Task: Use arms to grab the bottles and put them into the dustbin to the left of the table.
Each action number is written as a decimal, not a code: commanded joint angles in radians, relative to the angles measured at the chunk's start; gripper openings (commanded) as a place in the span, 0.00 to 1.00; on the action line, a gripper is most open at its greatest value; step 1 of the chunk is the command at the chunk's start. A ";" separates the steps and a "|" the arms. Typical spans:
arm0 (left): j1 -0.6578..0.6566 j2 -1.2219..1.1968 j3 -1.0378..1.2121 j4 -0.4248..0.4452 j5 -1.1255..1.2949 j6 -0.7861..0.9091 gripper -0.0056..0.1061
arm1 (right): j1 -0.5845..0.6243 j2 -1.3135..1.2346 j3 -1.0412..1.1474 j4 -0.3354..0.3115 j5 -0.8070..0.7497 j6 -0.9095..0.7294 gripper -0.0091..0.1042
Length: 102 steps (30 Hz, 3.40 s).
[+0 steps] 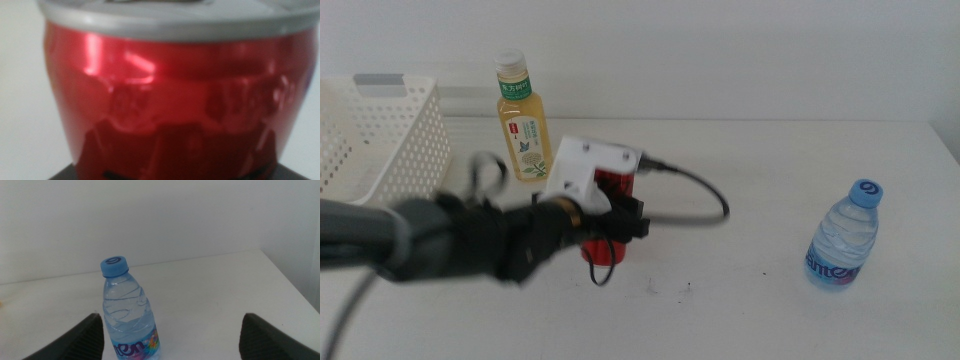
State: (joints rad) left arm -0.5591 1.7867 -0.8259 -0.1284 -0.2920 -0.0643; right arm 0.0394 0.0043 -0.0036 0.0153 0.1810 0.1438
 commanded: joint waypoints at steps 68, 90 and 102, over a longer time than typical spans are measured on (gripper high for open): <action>0.468 -0.275 -0.414 0.511 0.778 -0.321 0.89 | -0.010 -0.004 0.004 -0.008 -0.004 -0.006 0.88; 0.359 -0.201 0.105 1.087 0.071 -1.024 0.89 | -0.010 -0.004 0.004 -0.008 -0.004 -0.006 0.88; 0.359 -0.219 0.105 1.028 0.021 -1.010 0.89 | -0.010 -0.004 0.004 -0.008 -0.004 -0.006 0.88</action>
State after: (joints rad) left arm -0.1982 1.5770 -0.7227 0.9333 -0.2500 -1.0774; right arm 0.0394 0.0043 -0.0036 0.0153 0.1810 0.1438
